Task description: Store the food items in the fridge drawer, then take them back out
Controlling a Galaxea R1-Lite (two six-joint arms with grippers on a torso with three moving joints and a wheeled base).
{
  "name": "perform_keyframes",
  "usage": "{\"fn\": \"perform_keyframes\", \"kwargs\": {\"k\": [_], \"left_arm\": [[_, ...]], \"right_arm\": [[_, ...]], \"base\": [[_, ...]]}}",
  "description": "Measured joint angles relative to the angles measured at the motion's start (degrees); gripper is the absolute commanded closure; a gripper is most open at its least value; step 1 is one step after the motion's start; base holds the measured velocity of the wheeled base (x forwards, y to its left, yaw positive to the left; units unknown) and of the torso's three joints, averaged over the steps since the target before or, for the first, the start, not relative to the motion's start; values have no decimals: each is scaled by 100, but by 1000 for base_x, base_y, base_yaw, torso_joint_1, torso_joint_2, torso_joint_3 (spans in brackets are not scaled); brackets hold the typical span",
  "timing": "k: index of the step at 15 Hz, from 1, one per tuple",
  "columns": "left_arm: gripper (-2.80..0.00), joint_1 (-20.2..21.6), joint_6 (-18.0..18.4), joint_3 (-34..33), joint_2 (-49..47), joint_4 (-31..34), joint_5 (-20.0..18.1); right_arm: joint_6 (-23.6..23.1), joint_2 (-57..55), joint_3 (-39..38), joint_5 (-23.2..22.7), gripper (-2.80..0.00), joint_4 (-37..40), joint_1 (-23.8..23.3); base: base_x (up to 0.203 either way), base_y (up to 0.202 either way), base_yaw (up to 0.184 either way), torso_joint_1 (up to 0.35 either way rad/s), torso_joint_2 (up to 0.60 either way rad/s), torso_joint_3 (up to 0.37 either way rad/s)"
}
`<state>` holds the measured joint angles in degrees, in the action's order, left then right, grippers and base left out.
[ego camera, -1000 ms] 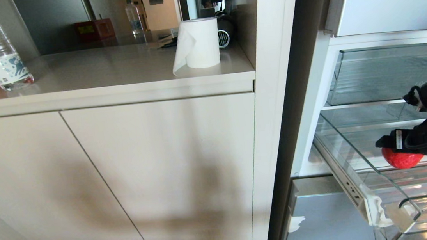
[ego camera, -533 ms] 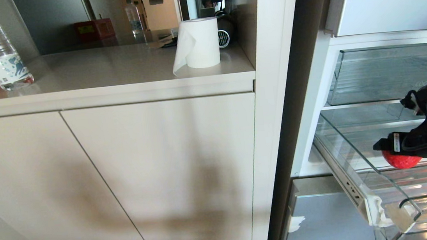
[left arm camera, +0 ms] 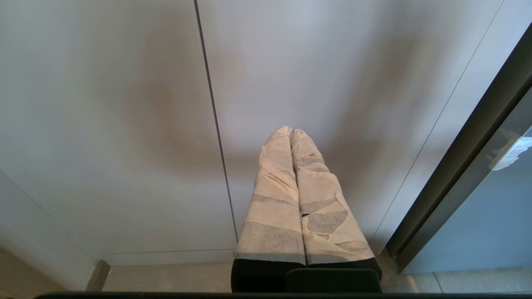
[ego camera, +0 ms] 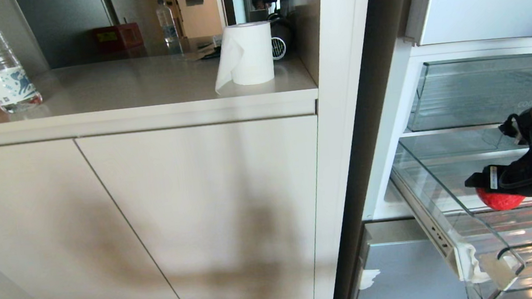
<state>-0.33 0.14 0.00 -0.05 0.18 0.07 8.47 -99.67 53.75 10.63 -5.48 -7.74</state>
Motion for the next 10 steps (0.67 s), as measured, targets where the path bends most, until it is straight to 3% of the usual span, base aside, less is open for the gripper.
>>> {"fn": "perform_keyframes", "kwargs": {"k": [10], "left_arm": [[0,-5,-1,0,0,0,0]], "right_arm": [[-18,168,-126,-112,-280,-1,-49]], "base": [[0,0,0,0,0,0]]}}
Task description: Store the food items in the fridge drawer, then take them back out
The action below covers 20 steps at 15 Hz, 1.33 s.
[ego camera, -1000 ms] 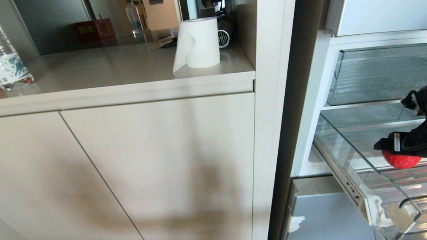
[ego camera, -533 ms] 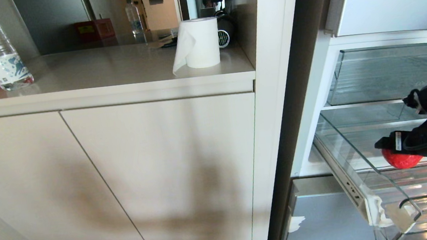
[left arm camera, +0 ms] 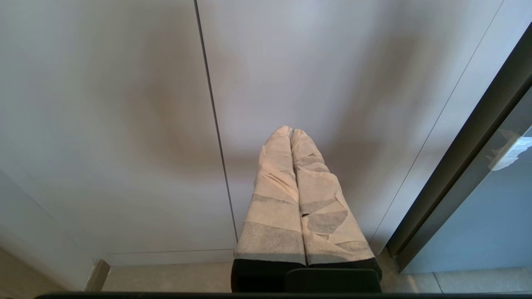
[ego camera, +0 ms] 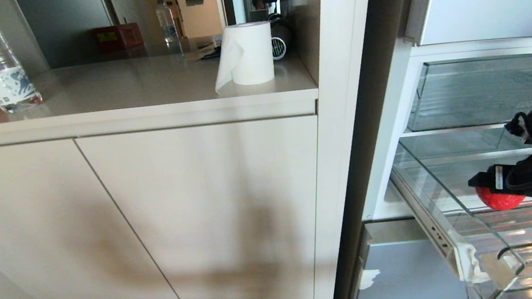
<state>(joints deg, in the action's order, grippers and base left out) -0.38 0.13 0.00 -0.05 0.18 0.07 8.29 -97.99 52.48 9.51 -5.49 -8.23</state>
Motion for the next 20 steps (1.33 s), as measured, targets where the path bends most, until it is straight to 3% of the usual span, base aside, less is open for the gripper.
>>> {"fn": "perform_keyframes", "kwargs": {"k": [2,3,12,20], "left_arm": [[0,5,0,0,0,0,0],[0,5,0,0,0,0,0],[0,4,0,0,-1,0,0],[0,0,-1,0,0,-1,-1]], "right_arm": [[2,-43,35,-4,-280,-1,-1],[2,-61,44,-1,0,-2,-1],[9,84,-19,0,0,19,0],[-57,2004,-418,-154,0,654,40]], "base": [[0,0,0,0,0,0],[0,0,0,0,0,0],[0,0,0,0,0,0],[0,0,0,0,0,0]]}}
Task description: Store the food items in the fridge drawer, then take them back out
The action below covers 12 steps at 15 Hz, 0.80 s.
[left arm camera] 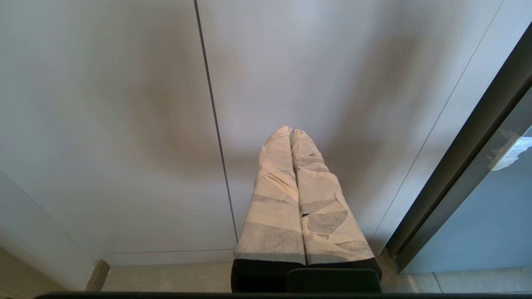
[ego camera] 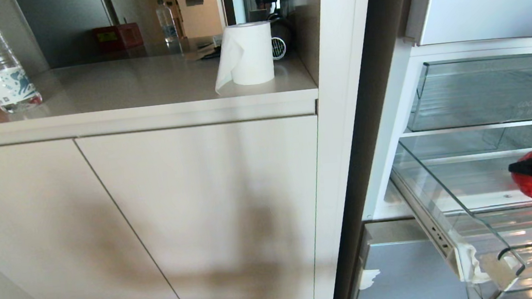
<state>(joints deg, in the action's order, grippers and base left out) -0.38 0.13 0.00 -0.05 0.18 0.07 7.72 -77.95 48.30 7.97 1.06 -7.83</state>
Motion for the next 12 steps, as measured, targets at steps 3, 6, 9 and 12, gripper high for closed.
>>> {"fn": "perform_keyframes", "kwargs": {"k": [3,6,9,12], "left_arm": [[0,0,1,0,-1,-2,1],[0,0,1,0,0,0,1],[0,0,1,0,0,1,1],[0,0,1,0,0,1,1]], "right_arm": [[-12,1019,-81,-208,0,664,13],[-18,1919,-195,-321,0,899,20],[-21,2795,-358,-714,0,914,19],[-304,3761,-617,-1397,0,882,18]], "base": [[0,0,0,0,0,0],[0,0,0,0,0,0],[0,0,0,0,0,0],[0,0,0,0,0,0]]}}
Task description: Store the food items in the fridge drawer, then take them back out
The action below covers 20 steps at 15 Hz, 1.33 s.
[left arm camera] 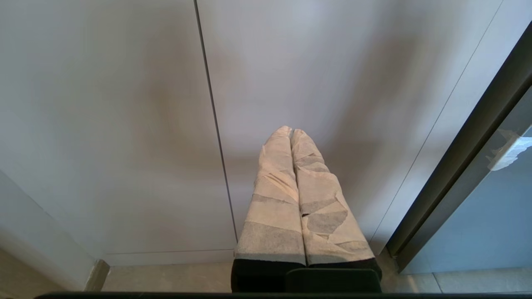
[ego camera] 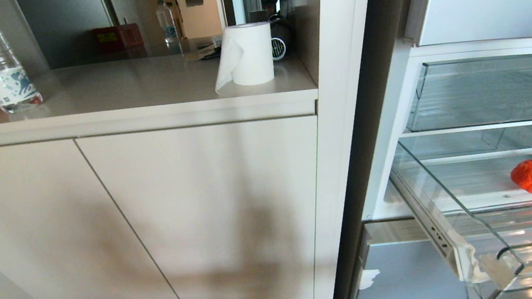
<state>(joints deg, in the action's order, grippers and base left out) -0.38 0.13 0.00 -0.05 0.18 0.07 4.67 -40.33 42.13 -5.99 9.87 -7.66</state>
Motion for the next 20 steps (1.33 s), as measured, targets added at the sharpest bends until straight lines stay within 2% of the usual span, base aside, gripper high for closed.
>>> {"fn": "perform_keyframes", "kwargs": {"k": [3,6,9,12,17,20], "left_arm": [[0,0,0,0,0,-2,0],[0,5,0,0,0,0,0],[0,0,-2,0,-2,0,0],[0,0,0,0,-2,-2,0],[0,5,-2,0,-1,-2,0],[0,0,-2,0,-2,-2,0]], "right_arm": [[-523,951,-395,-579,0,-255,0],[-783,1727,-1028,-951,0,-777,2],[-1054,2122,-2115,-821,0,-1635,146],[-1331,2481,-3123,-262,0,-2481,694],[-1426,2956,-4031,-144,0,-2647,902],[-1457,3588,-4172,-255,0,-2282,843]], "base": [[0,0,0,0,0,0],[0,0,0,0,0,0],[0,0,0,0,0,0],[0,0,0,0,0,0],[0,0,0,0,0,0],[0,0,0,0,0,0]]}}
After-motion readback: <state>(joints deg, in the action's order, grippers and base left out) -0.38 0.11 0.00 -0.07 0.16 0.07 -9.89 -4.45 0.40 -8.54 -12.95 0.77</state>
